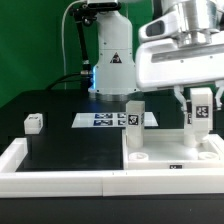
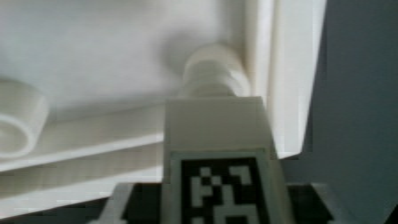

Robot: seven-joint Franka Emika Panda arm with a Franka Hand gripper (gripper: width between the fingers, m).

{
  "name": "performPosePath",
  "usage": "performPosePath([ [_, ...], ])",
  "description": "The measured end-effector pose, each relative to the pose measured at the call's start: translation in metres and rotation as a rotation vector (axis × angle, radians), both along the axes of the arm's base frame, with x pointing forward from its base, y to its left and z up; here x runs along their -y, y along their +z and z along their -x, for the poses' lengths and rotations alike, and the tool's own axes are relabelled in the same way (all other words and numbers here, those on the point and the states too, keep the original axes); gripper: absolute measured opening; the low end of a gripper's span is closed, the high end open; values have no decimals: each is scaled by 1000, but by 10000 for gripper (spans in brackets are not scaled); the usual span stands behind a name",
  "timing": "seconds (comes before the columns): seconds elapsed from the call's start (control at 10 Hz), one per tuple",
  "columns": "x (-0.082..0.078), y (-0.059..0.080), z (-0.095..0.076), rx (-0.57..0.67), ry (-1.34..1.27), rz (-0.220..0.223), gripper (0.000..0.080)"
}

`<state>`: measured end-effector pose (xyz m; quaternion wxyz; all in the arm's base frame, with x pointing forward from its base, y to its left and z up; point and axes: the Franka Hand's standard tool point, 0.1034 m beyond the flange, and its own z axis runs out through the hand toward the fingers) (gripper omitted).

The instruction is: Assemble square table

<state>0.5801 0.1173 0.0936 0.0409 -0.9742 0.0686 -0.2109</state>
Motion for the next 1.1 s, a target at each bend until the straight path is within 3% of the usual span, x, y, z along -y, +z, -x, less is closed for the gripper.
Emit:
performPosePath([
  [0.2,1,-1,-6,-8,34,25,284],
  [0.7,1,-2,-6,-11,36,26,284],
  [1.1,9,-12,-10,-14,42,42,284],
])
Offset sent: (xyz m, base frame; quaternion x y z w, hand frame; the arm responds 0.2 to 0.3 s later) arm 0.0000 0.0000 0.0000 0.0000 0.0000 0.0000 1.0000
